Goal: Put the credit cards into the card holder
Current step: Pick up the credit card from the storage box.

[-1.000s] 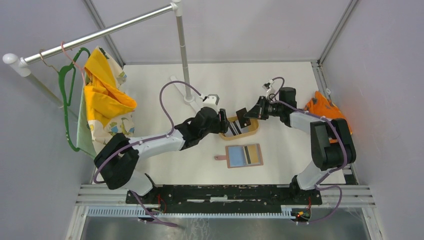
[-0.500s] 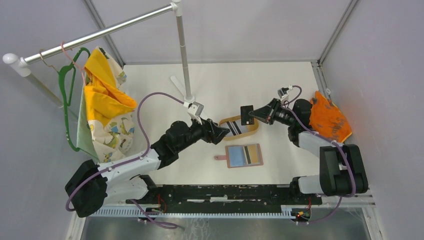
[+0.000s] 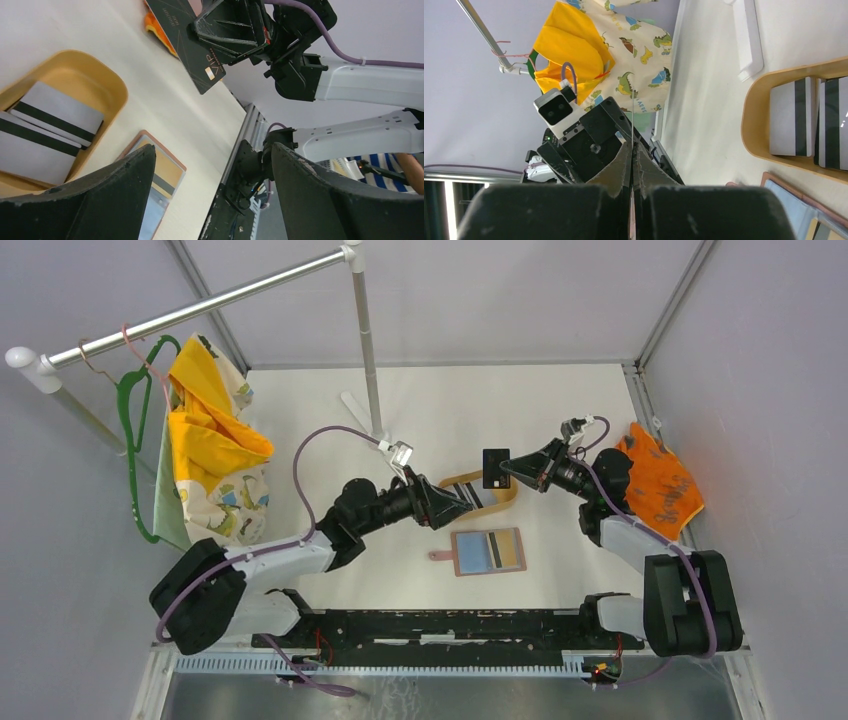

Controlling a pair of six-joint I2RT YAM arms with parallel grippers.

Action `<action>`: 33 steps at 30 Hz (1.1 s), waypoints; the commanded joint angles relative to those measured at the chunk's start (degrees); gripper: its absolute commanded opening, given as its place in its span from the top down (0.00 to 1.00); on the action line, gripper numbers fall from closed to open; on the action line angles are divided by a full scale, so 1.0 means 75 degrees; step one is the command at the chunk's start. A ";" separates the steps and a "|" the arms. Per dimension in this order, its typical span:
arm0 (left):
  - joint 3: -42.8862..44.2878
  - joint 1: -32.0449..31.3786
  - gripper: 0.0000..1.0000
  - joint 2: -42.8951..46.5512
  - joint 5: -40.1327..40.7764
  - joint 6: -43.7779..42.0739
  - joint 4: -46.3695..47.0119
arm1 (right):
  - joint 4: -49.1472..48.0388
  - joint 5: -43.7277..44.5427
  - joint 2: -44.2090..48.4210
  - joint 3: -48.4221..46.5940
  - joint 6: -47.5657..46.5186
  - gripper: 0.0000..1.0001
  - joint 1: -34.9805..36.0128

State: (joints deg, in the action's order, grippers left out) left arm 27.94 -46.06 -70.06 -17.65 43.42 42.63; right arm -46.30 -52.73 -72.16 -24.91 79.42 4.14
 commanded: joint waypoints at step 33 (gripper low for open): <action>-0.0248 0.0271 0.98 -0.0837 -0.2279 -0.1563 0.2048 | -0.0268 -0.2384 0.0622 -0.0592 -0.6786 0.32 0.1000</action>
State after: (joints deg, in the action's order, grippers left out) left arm 29.76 -43.81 -80.77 -30.79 42.76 54.52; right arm -48.01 -64.99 -71.61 -30.35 46.13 10.61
